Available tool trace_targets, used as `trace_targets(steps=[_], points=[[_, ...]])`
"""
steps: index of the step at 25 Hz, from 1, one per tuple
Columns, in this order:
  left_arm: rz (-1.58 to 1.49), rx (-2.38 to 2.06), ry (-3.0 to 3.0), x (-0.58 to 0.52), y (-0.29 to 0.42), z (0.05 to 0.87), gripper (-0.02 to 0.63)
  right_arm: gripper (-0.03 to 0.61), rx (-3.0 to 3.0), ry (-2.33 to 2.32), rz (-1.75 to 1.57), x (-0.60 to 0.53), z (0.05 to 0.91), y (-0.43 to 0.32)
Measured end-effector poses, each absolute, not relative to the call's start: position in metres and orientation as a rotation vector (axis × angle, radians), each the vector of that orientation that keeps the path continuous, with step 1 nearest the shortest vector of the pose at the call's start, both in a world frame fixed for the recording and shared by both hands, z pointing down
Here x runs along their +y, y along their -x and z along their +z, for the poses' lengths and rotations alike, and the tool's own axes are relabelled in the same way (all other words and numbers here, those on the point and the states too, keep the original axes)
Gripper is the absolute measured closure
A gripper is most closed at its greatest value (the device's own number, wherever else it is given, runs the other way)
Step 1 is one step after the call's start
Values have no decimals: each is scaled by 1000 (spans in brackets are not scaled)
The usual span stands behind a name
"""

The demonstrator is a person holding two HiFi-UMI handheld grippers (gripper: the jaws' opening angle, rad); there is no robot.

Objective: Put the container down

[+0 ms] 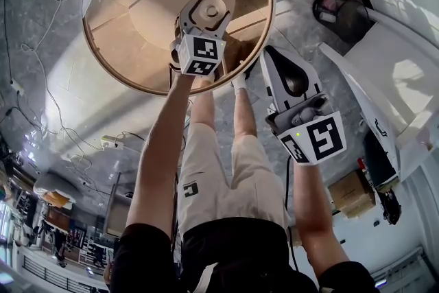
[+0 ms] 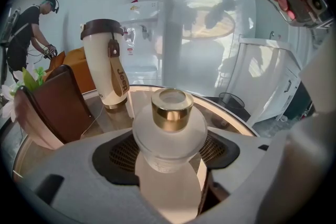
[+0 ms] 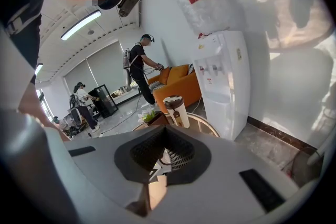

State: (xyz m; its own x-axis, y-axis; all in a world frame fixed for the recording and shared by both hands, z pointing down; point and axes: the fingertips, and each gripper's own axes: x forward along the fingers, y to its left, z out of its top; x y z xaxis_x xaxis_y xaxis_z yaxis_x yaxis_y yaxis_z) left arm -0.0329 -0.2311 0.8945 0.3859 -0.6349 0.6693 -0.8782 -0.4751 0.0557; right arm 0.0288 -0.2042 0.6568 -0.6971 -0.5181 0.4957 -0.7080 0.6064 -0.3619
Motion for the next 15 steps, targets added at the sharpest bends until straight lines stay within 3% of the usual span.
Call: trace_targets(steps=[15], points=[[878,-1305,-2269,-230,32,879,268,575,-2517,-983,745,-205,635,-34]])
